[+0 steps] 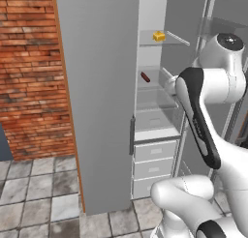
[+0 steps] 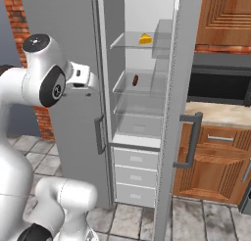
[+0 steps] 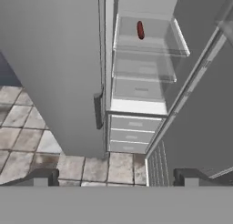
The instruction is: Retrieve the sausage and cheese from the fridge and place them on the cutting board on the counter.
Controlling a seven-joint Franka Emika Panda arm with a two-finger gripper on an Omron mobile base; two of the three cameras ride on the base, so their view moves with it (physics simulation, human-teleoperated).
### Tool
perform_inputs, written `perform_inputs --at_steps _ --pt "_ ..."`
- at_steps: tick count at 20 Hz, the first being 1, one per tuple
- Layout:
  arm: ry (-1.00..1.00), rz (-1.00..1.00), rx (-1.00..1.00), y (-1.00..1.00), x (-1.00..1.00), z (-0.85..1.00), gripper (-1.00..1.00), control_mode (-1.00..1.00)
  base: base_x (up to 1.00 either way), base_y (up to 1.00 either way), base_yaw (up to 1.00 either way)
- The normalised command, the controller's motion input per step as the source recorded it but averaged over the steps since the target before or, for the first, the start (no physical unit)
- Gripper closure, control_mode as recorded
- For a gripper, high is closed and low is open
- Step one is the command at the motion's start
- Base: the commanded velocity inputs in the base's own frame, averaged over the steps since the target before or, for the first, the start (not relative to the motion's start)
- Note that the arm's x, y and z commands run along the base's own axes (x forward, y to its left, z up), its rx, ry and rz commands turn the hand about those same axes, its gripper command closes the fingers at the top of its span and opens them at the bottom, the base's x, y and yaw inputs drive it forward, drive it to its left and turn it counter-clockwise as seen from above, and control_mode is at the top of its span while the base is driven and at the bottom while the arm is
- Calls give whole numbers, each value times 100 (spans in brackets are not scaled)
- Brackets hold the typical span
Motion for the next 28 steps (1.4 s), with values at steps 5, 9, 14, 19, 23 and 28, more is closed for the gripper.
perform_inputs --at_steps 5,9,14,19,23,28 --pt "3 19 0 63 0 -1 -100 -100 0 0 0" --pt "4 21 0 34 0 0 -100 -100 0 0 0" --pt "8 24 0 9 -13 0 -100 -100 0 0 0" --pt "21 8 -1 2 -5 0 -100 -100 0 0 0" --pt "9 -5 0 -1 0 0 -100 -100 0 0 0" --pt "0 -1 0 -2 0 0 -100 100 0 -13 0"
